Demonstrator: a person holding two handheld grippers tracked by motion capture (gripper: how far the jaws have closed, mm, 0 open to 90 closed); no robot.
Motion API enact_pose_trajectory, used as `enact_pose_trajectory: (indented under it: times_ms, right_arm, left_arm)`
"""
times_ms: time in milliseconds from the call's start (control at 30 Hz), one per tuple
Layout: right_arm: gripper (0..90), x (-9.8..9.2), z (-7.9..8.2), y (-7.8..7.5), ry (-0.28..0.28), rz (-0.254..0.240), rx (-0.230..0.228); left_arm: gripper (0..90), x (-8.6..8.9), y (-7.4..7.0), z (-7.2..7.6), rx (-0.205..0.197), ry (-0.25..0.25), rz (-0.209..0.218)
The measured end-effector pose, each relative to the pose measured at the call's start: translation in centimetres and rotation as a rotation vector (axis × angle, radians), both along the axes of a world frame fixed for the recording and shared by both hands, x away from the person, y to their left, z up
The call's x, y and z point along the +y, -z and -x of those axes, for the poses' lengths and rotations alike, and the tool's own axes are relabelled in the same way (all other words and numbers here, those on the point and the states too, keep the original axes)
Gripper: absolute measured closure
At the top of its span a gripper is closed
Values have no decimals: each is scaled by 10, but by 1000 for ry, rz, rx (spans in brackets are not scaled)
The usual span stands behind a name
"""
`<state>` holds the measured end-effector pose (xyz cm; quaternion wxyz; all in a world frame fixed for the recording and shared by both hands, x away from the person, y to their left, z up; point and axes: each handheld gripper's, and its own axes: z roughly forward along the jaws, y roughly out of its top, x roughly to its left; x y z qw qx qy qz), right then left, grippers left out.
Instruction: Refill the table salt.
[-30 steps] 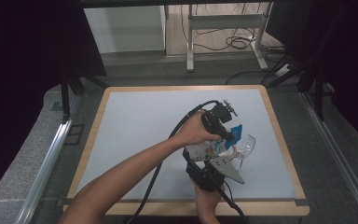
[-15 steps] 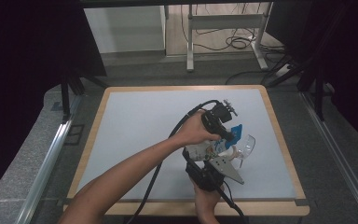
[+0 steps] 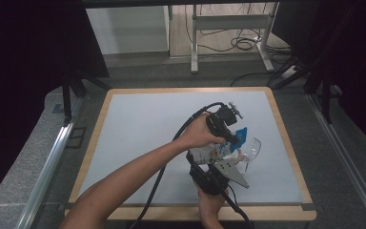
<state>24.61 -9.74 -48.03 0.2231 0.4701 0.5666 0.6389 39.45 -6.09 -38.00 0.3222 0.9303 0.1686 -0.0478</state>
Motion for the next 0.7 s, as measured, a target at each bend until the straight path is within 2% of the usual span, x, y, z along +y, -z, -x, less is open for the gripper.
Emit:
enact_pose_trajectory:
  times_ms: [700]
  right_arm:
    - [544, 1, -2, 3, 1, -13, 3]
  left_arm:
    - [900, 0, 3, -1, 4, -9, -10]
